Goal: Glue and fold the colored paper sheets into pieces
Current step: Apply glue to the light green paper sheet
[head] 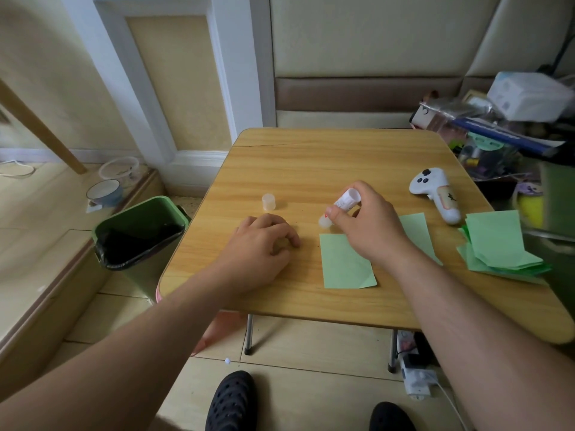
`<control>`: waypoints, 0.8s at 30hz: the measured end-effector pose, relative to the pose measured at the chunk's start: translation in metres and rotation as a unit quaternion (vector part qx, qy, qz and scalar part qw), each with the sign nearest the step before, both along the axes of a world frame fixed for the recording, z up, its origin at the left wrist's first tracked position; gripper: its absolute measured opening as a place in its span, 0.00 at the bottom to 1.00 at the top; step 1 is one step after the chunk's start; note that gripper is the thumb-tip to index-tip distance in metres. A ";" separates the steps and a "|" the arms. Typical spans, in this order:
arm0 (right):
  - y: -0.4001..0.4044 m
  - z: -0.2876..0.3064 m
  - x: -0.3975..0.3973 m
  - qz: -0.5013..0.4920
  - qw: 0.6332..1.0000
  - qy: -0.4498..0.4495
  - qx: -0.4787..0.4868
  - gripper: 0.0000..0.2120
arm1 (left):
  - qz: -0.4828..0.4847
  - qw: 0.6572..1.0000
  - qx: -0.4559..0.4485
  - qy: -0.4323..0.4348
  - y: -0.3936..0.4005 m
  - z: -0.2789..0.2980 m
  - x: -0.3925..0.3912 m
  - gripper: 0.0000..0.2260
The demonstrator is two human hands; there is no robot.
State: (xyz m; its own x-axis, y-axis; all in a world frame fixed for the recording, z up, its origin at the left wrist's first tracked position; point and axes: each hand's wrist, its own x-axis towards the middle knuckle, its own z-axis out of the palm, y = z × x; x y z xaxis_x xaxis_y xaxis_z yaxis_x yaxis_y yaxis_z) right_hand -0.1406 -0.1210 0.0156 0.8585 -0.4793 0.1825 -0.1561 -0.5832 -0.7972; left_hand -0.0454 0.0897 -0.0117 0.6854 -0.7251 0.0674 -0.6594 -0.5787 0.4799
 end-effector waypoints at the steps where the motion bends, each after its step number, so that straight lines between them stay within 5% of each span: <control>1: -0.001 0.001 -0.001 -0.001 1.000 0.002 -0.002 0.15 | -0.001 1.000 -0.001 0.002 0.000 0.000 0.000 0.12; 9: -0.005 -0.004 -0.011 0.032 0.998 0.055 -0.011 0.12 | -0.001 1.000 0.011 0.006 -0.001 0.004 0.000 0.11; 19: -0.002 -0.005 -0.011 0.003 1.000 0.011 -0.001 0.12 | 0.005 1.000 0.009 0.004 -0.002 0.010 -0.008 0.10; 24: 0.001 0.000 -0.008 -0.067 0.989 -0.060 0.119 0.09 | 0.046 0.996 -0.043 -0.056 -0.006 0.009 -0.009 0.05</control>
State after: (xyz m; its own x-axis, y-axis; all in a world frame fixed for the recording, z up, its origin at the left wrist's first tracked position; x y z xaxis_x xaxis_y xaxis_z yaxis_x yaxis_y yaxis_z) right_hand -0.1487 -0.1199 0.0152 0.7635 -0.6289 0.1468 -0.1153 -0.3565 -0.9272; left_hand -0.0544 0.0836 -0.0029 0.7333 -0.6480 0.2057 -0.6576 -0.5992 0.4567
